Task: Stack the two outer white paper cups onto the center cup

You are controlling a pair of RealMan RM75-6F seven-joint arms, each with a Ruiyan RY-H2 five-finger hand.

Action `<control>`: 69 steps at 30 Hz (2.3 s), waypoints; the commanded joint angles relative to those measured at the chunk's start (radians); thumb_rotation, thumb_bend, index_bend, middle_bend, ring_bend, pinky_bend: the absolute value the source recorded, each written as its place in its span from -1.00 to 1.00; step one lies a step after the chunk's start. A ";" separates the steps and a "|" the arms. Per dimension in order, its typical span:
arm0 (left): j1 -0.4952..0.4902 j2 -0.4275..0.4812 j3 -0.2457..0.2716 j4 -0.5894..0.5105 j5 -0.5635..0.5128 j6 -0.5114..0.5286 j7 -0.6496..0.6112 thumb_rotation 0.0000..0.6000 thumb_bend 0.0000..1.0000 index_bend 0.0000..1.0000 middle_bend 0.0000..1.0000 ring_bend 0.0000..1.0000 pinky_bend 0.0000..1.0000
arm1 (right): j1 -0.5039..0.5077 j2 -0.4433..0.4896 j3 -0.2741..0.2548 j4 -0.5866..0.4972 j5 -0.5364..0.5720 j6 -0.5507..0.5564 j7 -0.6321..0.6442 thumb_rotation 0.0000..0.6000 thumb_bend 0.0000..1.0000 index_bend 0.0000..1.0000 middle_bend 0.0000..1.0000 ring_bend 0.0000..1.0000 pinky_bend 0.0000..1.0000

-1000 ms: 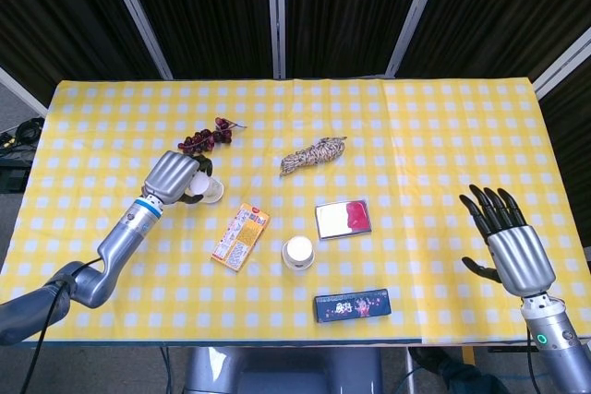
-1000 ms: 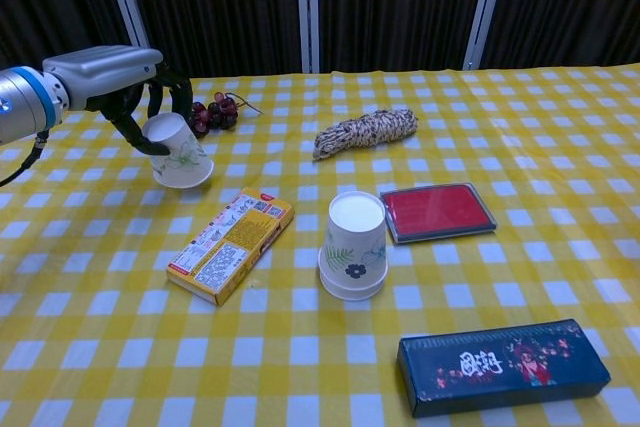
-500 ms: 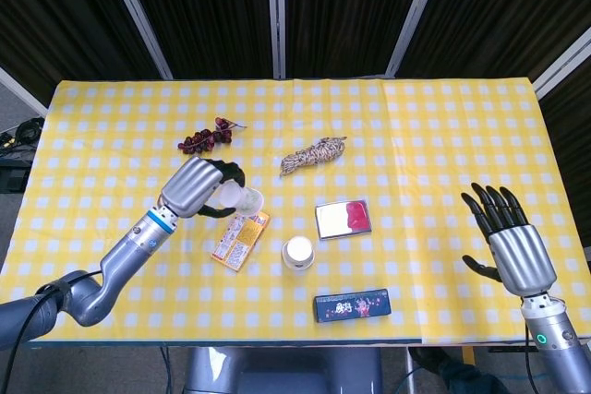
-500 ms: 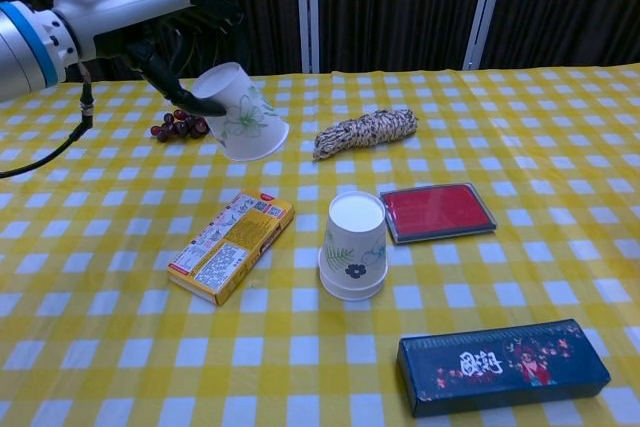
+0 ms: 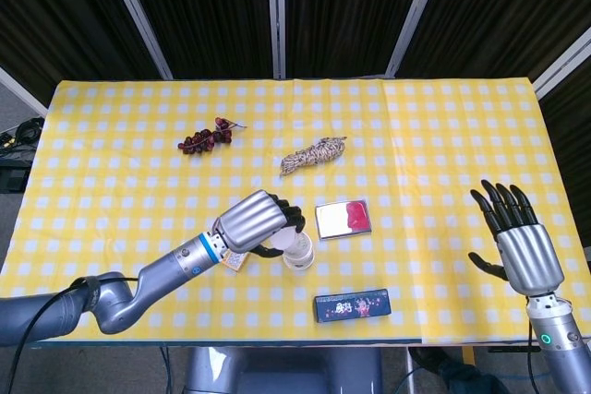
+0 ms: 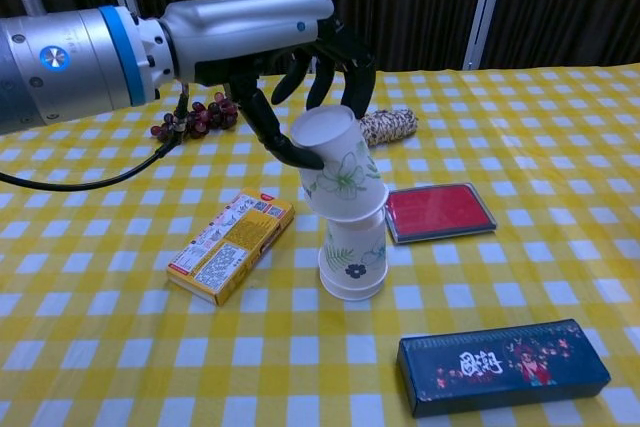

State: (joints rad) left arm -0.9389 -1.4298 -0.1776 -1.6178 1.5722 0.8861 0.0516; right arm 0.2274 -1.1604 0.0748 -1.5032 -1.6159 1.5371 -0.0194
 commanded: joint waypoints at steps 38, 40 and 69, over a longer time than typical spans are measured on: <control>-0.061 -0.158 0.070 0.126 -0.081 -0.089 0.127 1.00 -0.84 -0.41 -0.51 -0.40 0.02 | -0.009 0.003 0.022 0.005 0.004 0.009 0.021 1.00 -1.00 -1.00 -1.00 -1.00 -0.97; -0.060 -0.170 0.080 0.140 -0.088 -0.094 0.138 1.00 -0.92 -0.58 -0.66 -0.55 -0.12 | -0.009 0.004 0.022 0.006 0.003 0.009 0.021 1.00 -1.00 -1.00 -1.00 -1.00 -0.97; 0.552 0.271 0.188 -0.159 -0.297 0.555 0.187 1.00 -1.00 -1.00 -1.00 -1.00 -1.00 | -0.029 0.065 0.042 -0.076 0.087 -0.037 -0.014 1.00 -1.00 -1.00 -1.00 -1.00 -1.00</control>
